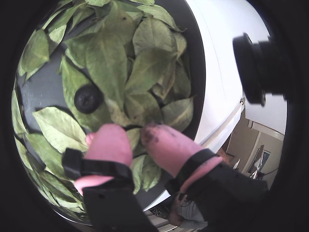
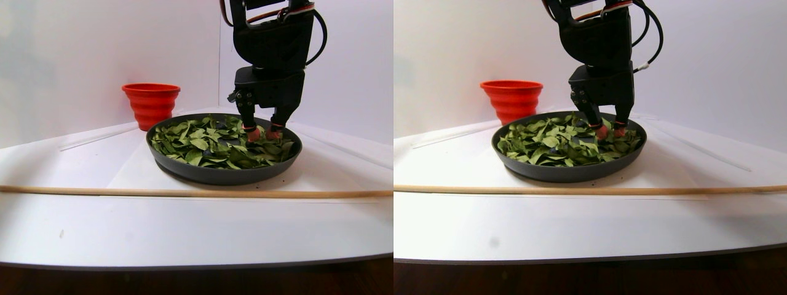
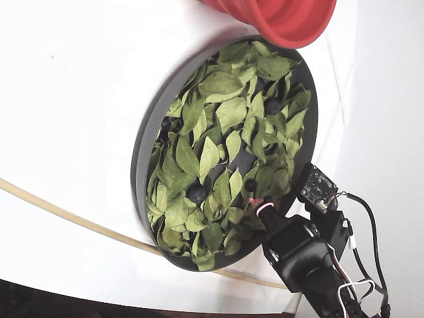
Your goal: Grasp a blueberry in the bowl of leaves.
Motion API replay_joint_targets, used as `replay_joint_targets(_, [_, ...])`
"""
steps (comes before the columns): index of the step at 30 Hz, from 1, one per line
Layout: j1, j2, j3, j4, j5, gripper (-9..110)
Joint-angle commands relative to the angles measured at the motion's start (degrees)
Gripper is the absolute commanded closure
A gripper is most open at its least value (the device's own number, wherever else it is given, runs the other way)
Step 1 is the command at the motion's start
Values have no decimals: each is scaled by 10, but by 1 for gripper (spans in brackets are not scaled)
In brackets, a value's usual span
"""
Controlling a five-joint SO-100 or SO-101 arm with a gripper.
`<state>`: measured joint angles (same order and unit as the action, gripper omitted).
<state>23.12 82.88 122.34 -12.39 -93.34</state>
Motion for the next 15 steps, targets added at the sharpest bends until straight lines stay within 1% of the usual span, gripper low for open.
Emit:
replay_joint_targets(1, [24,1,-1,-39,-29,93])
replay_joint_targets(15, [27,-15,-5,-52,-33,93])
